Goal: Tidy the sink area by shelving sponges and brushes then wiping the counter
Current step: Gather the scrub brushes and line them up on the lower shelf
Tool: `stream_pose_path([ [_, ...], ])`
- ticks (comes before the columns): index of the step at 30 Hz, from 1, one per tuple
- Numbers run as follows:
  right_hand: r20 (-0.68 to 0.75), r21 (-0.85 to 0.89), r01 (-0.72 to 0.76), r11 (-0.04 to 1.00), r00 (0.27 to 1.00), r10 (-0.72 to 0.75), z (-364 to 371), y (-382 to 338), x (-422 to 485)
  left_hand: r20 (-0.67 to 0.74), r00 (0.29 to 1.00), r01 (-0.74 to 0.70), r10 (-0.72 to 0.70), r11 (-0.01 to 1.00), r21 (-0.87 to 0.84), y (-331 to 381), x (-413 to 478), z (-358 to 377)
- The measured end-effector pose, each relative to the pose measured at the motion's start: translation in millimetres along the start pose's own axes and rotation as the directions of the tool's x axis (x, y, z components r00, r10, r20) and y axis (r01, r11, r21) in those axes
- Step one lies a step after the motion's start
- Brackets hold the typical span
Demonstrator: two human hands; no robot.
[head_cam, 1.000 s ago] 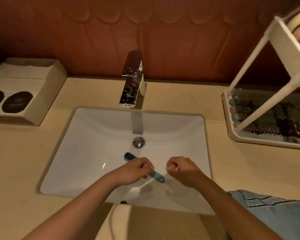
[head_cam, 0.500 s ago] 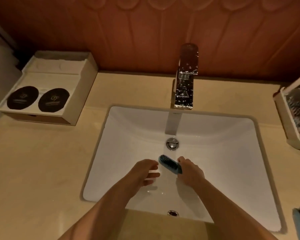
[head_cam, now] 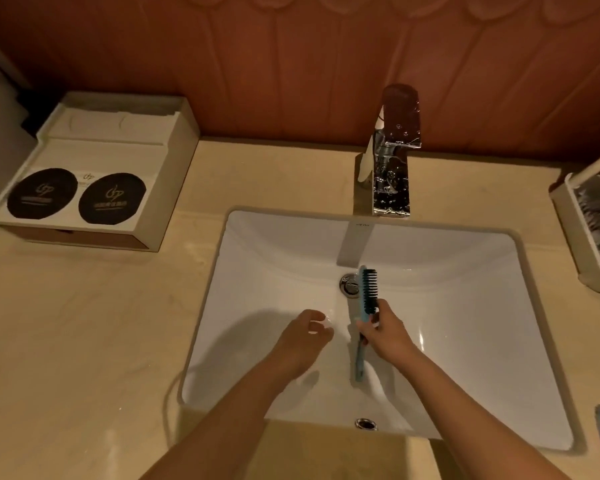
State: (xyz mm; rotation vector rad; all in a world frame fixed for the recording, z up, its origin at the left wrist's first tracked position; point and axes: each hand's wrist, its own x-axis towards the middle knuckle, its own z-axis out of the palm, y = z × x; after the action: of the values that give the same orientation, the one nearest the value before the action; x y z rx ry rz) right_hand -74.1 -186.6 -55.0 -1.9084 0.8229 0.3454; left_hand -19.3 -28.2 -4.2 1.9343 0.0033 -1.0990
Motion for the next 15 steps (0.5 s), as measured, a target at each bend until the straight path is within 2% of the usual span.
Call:
stream_pose_path([
  [2,0.005,0.343,-0.047,0.938,0.999,0.048,-7.0,-14.8,-12.8,0.075,0.995,-0.077,0.065,0.982,0.172,0.1,-2.0,7.3],
  [4,0.033,0.486,-0.062,0.872,0.998,0.052,-11.6,-24.1,-24.5,0.09,0.986,-0.162,0.138,0.914,0.372,0.5,-4.1,15.1],
  [6,0.049,0.579,-0.071,0.812,0.997,0.053,-14.8,-29.1,-31.1,0.044,0.963,-0.251,0.265,0.832,0.496,0.9,-6.1,20.5],
  [10,0.069,0.726,-0.129,0.675,0.991,0.115,-25.7,-33.8,-37.5,-0.098,0.848,-0.4,0.521,0.75,0.528,6.5,-8.8,26.3],
  [13,0.128,0.82,-0.181,0.543,0.983,0.135,-37.7,-31.5,-44.2,-0.057,0.746,-0.515,0.664,0.628,0.583,16.1,-14.3,34.9],
  [14,0.149,0.842,-0.194,0.503,0.98,0.129,-43.6,-30.1,-47.2,-0.036,0.734,-0.55,0.679,0.624,0.555,23.6,-19.2,38.6],
  [15,0.165,0.859,-0.203,0.469,0.979,0.122,-47.1,-29.3,-48.4,-0.029,0.75,-0.559,0.661,0.657,0.506,30.7,-23.1,39.9],
])
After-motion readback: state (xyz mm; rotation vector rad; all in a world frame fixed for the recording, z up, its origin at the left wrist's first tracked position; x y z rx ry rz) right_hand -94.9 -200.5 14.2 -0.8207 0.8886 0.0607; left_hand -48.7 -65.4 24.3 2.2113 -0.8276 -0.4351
